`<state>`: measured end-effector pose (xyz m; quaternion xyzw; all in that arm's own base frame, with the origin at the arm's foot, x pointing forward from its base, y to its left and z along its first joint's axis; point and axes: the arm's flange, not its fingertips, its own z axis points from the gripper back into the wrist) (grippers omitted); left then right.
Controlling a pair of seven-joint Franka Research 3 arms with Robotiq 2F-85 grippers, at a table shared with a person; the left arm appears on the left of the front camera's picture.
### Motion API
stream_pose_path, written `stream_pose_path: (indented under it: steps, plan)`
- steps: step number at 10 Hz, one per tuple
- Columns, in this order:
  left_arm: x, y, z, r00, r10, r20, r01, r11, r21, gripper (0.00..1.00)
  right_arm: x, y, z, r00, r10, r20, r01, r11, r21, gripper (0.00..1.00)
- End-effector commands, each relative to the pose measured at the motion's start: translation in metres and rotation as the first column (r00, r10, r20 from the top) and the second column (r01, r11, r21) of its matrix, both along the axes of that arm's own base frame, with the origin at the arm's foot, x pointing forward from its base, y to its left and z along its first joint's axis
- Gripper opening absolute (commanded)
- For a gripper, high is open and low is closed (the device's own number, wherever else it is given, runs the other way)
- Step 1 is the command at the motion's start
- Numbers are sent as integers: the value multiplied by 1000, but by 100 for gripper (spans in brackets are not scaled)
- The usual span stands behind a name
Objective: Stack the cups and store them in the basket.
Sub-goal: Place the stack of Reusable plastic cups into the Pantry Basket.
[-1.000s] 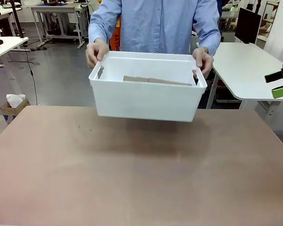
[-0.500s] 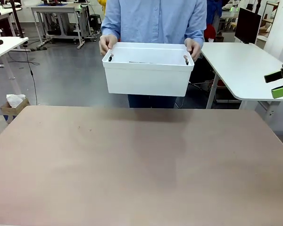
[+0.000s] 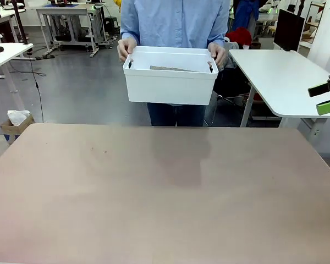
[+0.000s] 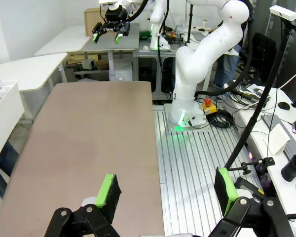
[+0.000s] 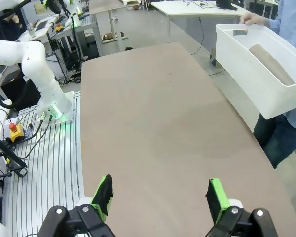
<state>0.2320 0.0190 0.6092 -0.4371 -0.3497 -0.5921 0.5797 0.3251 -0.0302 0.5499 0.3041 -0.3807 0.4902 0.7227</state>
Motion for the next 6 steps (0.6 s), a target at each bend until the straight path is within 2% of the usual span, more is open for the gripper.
stream_pose_path:
  steps: [1,6]
  plan:
    - [0,-2,2,1000,-8,9,8,1000,-17,100,1,0,2,1000,1,3,-1,1000,17,100]
    - [0,-2,2,1000,-8,9,8,1000,-17,100,1,0,2,1000,1,3,-1,1000,17,100]
